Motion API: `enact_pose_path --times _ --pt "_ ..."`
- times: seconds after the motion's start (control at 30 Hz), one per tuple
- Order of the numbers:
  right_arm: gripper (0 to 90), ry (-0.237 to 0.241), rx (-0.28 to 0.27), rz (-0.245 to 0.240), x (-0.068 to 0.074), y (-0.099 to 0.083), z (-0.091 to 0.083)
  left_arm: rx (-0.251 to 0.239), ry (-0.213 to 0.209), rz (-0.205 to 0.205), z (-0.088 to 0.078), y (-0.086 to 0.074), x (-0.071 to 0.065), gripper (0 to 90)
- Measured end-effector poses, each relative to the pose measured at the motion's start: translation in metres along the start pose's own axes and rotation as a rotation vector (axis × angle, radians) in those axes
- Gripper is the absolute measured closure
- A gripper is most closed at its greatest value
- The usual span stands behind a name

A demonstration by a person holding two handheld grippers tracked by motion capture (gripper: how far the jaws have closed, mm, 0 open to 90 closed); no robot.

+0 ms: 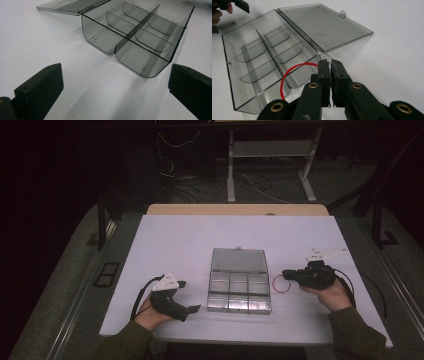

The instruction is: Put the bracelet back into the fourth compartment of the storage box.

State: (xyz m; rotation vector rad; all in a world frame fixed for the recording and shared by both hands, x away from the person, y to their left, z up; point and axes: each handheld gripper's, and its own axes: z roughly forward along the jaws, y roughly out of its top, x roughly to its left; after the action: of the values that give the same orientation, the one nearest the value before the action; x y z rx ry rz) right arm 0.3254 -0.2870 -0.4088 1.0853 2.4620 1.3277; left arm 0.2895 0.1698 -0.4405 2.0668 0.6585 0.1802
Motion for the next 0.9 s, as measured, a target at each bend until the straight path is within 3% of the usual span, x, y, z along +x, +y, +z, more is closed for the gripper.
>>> enact_pose_path --times 0.9 --pt "85.7 0.069 -0.019 -0.061 0.017 0.027 0.019 -0.004 -0.002 -0.003 0.0 0.001 -0.001 0.0"
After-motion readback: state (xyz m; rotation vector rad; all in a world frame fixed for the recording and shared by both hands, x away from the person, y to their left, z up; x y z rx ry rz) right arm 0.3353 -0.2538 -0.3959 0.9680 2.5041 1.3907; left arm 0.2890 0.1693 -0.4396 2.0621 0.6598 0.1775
